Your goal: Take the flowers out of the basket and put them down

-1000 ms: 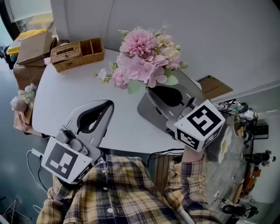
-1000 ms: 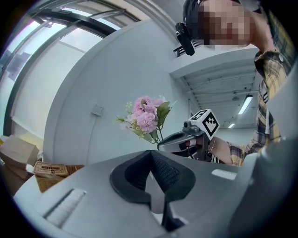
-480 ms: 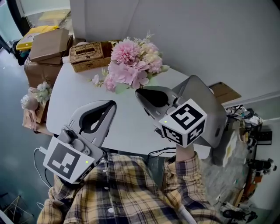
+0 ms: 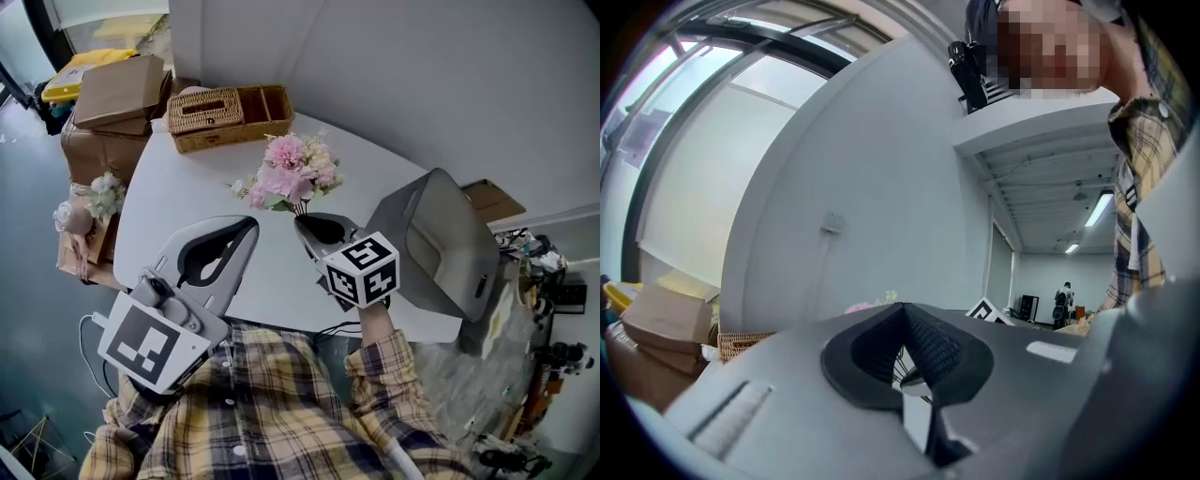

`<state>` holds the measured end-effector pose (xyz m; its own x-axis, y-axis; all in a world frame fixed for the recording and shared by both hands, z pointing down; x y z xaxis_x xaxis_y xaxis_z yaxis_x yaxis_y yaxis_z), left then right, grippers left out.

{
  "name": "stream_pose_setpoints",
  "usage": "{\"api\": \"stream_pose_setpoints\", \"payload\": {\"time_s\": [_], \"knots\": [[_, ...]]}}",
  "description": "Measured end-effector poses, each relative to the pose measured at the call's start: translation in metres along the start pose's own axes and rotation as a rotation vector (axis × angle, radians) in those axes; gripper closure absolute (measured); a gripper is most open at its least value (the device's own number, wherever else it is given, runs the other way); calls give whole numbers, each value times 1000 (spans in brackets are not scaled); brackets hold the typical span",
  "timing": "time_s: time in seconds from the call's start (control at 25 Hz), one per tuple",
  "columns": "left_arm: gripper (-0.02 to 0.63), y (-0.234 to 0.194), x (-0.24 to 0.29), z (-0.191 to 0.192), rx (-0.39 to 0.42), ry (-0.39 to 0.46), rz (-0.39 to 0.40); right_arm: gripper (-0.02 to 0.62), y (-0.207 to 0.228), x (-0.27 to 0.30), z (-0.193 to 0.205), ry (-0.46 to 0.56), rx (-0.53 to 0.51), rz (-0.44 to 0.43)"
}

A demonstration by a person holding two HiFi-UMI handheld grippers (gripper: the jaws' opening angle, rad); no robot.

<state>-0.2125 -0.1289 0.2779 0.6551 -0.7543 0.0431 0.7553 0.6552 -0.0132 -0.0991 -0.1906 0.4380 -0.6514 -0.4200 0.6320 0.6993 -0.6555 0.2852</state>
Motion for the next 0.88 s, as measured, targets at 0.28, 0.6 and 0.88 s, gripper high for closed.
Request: {"api": "stream_pose_setpoints", "payload": {"time_s": [0.28,0.6,0.88], "knots": [[594,-9,2,11,-18,-11,10,578,19,40,52,-88,81,44],[594,-8,2,16,-28,-22,19,571,23,72,101,-212,104,67],[594,-10,1,17,-32,-17,15,563,23,91,128,-312,86,76]]}}
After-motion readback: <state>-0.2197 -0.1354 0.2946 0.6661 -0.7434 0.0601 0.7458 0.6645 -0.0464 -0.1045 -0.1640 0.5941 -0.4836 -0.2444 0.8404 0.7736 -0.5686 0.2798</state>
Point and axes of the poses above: the fingertips, and each gripper's own axes: x forward along the fingers, y to its right, z out of its underside, the point moved 2 cm from there along -x, backward along the fingers, and after that the axes turned 11 degrees about x, right-handed, at the moved point
